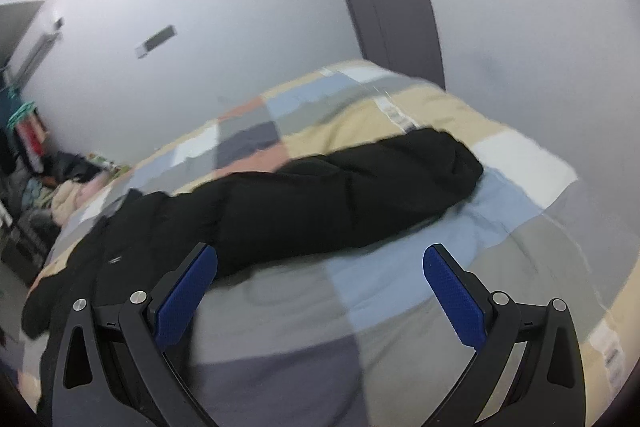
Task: Fold large clothes
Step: 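Move the right tool to the sleeve cuff nearest it and grasp it, then lift the gripped sleeve and fold it across the jacket body with the right tool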
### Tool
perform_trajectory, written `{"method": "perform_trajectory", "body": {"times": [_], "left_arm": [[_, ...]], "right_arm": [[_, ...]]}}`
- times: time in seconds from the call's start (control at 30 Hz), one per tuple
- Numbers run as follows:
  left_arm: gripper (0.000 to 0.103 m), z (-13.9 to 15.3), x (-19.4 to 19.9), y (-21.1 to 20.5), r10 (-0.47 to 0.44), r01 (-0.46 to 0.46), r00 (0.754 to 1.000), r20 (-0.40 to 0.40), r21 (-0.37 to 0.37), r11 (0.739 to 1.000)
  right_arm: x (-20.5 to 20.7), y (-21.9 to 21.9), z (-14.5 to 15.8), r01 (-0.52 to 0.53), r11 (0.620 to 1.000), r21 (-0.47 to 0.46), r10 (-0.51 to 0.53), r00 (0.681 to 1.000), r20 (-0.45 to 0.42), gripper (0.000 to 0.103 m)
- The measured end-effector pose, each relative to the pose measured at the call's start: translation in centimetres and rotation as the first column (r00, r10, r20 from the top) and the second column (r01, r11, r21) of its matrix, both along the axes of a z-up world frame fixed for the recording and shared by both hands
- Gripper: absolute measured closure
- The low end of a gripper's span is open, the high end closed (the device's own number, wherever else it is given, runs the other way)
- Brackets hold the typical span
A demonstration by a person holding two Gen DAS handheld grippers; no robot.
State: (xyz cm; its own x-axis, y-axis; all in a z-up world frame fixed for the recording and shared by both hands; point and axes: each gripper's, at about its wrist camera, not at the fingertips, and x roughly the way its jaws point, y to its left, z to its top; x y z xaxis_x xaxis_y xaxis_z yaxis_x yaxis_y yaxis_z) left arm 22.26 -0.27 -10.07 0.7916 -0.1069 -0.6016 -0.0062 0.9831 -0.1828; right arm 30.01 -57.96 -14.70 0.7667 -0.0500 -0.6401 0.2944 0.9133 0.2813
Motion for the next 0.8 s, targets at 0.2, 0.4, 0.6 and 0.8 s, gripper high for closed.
{"method": "perform_trajectory", "body": {"times": [0.2, 0.4, 0.6, 0.8], "left_arm": [[0.0, -3.2, 3.4, -0.2, 0.005, -0.005, 0.998, -0.065, 0.004, 1.0], [0.0, -5.8, 6.1, -0.6, -0.008, 0.009, 0.995, -0.099, 0.011, 1.0], [0.0, -7.9, 7.7, -0.7, 0.003, 0.0, 0.993, -0.119, 0.026, 1.0], [0.0, -9.8, 8.5, -1.3, 0.015, -0.003, 0.99, -0.138, 0.083, 0.997]], "right_arm": [[3.8, -5.4, -5.2, 0.097, 0.984, 0.149, -0.096, 0.995, -0.014, 0.0], [5.9, -10.2, -9.0, 0.244, 0.928, 0.28, -0.255, 0.967, 0.0, 0.0], [6.5, -12.1, -10.2, 0.318, 0.898, 0.305, -0.353, 0.933, 0.066, 0.005], [7.5, -12.7, -10.5, 0.291, 0.895, 0.338, -0.346, 0.931, 0.114, 0.046]]}}
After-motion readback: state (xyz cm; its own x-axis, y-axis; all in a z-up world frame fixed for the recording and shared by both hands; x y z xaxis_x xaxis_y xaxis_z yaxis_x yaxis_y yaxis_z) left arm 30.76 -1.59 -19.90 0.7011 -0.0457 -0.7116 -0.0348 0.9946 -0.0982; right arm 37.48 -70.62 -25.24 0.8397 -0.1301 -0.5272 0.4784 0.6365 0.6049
